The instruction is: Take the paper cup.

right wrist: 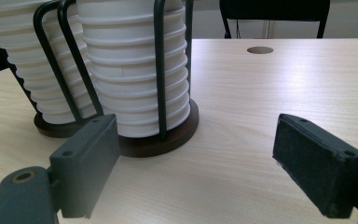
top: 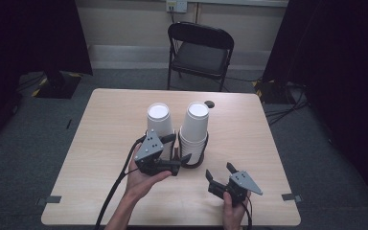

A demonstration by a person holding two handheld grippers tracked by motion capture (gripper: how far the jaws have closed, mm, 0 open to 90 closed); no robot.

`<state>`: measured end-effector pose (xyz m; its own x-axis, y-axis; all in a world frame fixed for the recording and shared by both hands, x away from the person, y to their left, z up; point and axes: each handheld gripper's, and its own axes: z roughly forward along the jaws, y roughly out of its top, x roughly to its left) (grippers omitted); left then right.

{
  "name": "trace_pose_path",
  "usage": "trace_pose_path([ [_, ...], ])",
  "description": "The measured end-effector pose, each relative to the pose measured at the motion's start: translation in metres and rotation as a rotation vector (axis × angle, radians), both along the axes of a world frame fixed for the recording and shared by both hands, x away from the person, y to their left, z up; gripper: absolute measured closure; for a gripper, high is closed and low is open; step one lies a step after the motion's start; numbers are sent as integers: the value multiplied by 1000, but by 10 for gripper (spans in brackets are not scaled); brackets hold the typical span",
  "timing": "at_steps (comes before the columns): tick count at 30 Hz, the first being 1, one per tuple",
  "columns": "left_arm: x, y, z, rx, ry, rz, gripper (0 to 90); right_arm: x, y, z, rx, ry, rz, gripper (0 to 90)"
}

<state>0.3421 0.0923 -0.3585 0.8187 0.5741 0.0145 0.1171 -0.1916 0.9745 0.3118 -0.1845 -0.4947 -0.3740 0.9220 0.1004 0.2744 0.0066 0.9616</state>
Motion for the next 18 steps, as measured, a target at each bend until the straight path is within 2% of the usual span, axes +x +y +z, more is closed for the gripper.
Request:
trace_pose_path([
  [9,11,-3,15,-9,6,-16,210,0,0,0,1,1,-1,137],
  [18,18,-8,30,11,6,-8,246,1,0,0,1,0,-3,137],
])
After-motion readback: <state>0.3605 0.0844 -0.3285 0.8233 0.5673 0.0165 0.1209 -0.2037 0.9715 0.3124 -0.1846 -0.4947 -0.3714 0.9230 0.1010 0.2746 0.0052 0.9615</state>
